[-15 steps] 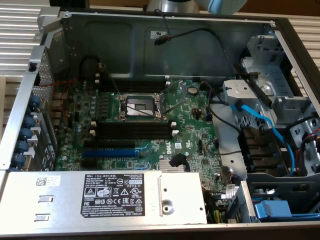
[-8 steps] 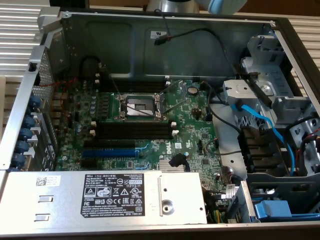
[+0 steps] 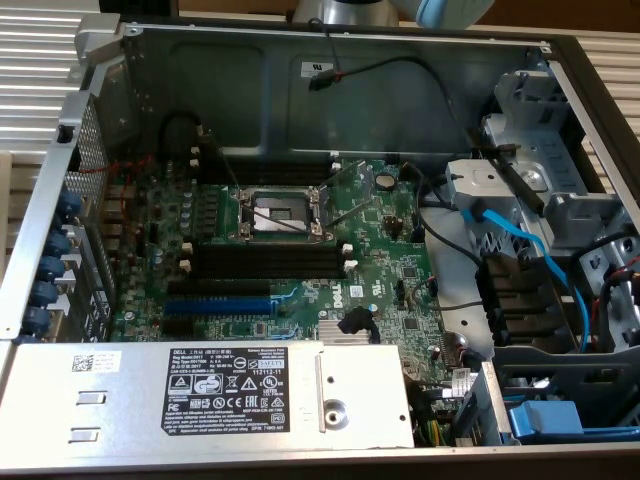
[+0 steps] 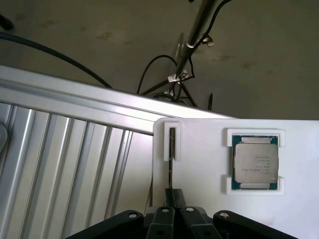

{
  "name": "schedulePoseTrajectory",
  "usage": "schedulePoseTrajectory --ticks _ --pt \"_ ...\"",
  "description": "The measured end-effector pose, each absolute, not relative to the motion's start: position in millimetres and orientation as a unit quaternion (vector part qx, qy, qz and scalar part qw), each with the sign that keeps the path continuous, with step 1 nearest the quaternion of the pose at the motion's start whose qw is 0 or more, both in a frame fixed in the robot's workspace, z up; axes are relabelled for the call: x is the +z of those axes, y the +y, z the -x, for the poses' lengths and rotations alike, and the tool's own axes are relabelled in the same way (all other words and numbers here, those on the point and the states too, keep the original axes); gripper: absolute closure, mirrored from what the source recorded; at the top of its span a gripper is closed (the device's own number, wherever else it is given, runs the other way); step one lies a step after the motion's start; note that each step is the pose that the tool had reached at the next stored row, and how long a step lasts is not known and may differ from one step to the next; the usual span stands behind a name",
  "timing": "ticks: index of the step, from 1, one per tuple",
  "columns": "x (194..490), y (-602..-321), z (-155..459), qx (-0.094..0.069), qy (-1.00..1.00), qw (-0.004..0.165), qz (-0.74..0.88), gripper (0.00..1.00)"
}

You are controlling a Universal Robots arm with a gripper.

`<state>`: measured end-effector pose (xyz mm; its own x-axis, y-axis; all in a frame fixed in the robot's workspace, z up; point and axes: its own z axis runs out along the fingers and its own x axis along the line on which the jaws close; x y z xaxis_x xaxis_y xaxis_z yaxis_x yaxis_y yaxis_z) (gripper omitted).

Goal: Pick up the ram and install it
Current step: 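Pick up the ram and move it above insertion slot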

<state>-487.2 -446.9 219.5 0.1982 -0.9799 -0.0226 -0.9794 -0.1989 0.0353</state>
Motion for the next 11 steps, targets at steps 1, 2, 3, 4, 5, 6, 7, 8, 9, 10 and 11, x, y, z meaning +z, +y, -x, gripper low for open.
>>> schedulePoseTrajectory --ticks 1,2,3,4,5,6,7,8,9,10,11 --pt "219.6 -446.9 487.2 -0.02 -0.633 0.007 -0.774 0.9" --pt "219.6 -446.9 487.2 -0.02 -0.633 0.007 -0.774 0.9" --pt "219.5 -446.9 487.2 -0.02 -0.633 0.006 -0.774 0.9" --pt "219.6 -446.9 487.2 -0.02 -0.633 0.007 -0.774 0.89" --pt "219.5 -446.9 487.2 -0.02 -0.633 0.006 -0.774 0.89" --pt "219.6 -446.9 487.2 -0.02 -0.633 0.007 -0.774 0.82" --pt "219.5 -446.9 487.2 -0.02 -0.633 0.006 -0.774 0.82" --pt "219.5 -446.9 487.2 -0.02 -0.633 0.006 -0.774 0.82" --pt "219.6 -446.9 487.2 -0.02 -0.633 0.006 -0.774 0.82" --pt "219.6 -446.9 487.2 -0.02 -0.633 0.007 -0.774 0.82" --pt "219.5 -446.9 487.2 -0.02 -0.633 0.006 -0.774 0.82"
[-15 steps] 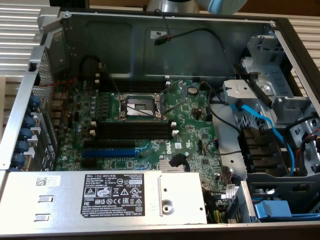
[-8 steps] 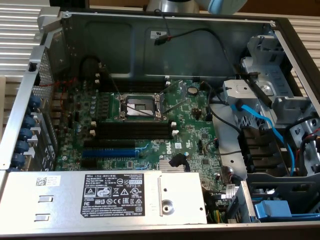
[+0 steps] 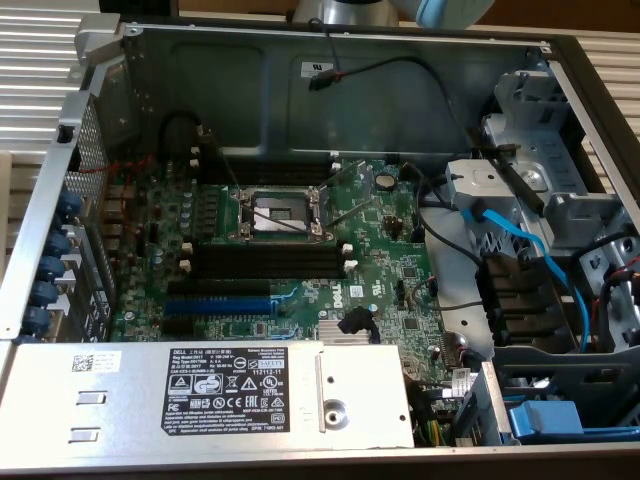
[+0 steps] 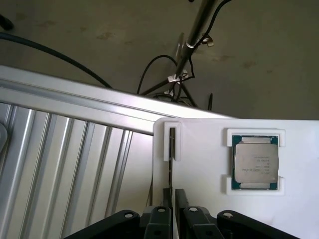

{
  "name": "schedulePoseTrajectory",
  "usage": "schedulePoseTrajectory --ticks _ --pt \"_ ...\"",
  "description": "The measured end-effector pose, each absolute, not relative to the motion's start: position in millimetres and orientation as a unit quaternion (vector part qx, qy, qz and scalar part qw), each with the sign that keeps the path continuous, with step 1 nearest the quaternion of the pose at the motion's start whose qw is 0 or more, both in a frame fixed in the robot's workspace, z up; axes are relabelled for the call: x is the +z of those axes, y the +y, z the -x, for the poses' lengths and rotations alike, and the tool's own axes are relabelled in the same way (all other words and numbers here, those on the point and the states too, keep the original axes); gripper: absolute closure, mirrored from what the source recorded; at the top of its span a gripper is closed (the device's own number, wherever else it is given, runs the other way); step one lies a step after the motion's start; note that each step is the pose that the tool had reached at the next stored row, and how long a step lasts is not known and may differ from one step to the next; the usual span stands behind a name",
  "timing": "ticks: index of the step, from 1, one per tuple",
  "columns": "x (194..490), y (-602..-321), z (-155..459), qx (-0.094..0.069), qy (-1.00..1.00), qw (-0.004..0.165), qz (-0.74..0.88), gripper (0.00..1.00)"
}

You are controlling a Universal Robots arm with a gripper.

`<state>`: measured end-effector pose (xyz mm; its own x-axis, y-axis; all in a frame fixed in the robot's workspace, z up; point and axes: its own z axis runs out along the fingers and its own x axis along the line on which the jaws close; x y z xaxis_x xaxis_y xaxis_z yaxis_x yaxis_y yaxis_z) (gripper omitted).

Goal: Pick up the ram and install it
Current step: 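Pick up the ram and move it above insertion slot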

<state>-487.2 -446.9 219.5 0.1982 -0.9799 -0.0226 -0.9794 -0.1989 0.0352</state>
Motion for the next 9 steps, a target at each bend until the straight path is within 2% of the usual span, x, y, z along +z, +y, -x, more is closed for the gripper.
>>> schedulePoseTrajectory --ticks 4,5,9 --pt "219.6 -446.9 487.2 -0.02 -0.633 0.007 -0.774 0.81" --pt "219.5 -446.9 487.2 -0.02 -0.633 0.006 -0.774 0.75" --pt "219.6 -446.9 487.2 -0.02 -0.633 0.007 -0.774 0.75"
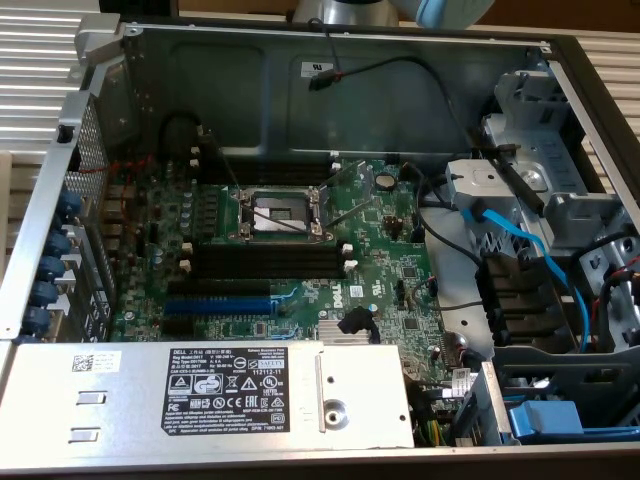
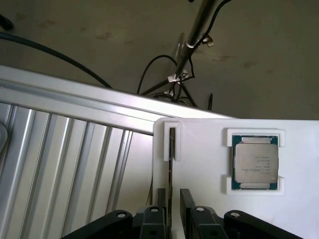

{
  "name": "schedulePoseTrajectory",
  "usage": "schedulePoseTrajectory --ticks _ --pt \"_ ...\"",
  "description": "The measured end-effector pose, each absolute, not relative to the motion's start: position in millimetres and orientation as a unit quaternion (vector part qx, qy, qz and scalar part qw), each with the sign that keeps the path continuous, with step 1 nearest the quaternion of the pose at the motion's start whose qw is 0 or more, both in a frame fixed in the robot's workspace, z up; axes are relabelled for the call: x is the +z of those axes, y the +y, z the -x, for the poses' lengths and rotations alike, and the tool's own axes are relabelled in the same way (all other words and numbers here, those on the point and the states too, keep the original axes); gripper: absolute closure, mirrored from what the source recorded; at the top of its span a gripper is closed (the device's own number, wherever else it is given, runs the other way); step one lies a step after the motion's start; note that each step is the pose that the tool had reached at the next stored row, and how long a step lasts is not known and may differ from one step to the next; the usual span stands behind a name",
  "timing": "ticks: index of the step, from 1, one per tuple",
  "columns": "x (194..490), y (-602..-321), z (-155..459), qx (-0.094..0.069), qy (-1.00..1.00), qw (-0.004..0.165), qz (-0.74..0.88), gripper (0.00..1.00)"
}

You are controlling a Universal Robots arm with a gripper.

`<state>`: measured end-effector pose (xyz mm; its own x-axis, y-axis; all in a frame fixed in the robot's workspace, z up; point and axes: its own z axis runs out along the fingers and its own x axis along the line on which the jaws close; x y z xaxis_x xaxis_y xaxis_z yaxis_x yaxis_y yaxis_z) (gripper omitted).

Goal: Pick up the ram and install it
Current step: 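Pick up the ram and move it above insertion slot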

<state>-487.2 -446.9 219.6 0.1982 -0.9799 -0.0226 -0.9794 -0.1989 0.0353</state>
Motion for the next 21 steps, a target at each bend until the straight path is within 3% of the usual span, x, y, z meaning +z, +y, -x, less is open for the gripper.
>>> schedulePoseTrajectory --ticks 21 --pt "210.6 -446.4 486.7 -0.014 -0.612 0.011 -0.791 0.75"
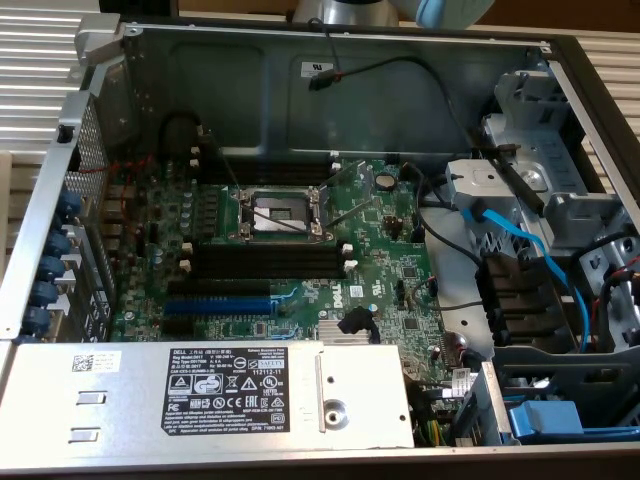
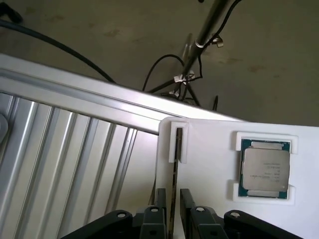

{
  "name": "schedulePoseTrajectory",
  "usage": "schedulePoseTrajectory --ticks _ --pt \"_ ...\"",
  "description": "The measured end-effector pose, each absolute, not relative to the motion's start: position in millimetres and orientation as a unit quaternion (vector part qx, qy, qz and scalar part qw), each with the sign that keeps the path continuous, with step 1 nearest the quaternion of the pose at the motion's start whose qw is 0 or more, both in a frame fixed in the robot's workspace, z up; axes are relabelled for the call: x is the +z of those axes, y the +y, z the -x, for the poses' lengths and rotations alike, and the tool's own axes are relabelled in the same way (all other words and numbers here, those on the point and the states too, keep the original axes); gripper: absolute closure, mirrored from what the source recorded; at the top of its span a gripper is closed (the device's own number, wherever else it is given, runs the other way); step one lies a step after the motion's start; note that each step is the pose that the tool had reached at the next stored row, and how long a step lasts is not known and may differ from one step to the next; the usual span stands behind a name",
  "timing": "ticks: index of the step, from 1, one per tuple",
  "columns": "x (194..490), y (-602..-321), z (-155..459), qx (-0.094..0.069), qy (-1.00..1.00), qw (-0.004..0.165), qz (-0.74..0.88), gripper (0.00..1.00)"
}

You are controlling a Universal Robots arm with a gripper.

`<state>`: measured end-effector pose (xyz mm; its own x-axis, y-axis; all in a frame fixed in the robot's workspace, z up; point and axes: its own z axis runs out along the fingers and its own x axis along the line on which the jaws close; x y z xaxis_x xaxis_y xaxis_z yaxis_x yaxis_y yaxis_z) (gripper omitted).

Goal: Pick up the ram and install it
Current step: 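Pick up the ram and move it above insertion slot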

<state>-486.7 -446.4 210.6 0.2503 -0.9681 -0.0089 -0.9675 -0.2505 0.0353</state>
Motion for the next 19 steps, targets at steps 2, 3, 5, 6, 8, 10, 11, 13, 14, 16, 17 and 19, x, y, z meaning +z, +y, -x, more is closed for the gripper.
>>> schedulePoseTrajectory --ticks 2,3,5,6,8,10,11,13,14,16,17,19 --pt "209.9 -446.4 486.1 -0.014 -0.61 0.011 -0.792 0.75" --pt "209.6 -446.4 485.6 -0.014 -0.609 0.011 -0.793 0.75" --pt "209.2 -446.0 484.9 -0.014 -0.608 0.011 -0.794 0.75" --pt "208.8 -445.7 484.6 -0.014 -0.607 0.011 -0.795 0.75" --pt "208.1 -444.4 484.6 -0.014 -0.605 0.011 -0.796 0.75" --pt "207.1 -443.0 484.5 -0.014 -0.603 0.011 -0.797 0.75" --pt "206.8 -442.8 484.4 -0.014 -0.603 0.011 -0.798 0.75" --pt "206.6 -442.8 484.5 -0.014 -0.603 0.011 -0.798 0.75" --pt "206.3 -442.8 484.5 -0.014 -0.603 0.011 -0.798 0.75" --pt "205.9 -442.7 484.5 -0.014 -0.603 0.011 -0.798 0.75" --pt "205.6 -442.7 484.5 -0.014 -0.603 0.011 -0.798 0.75" --pt "205.4 -442.7 484.5 -0.014 -0.603 0.011 -0.798 0.75"
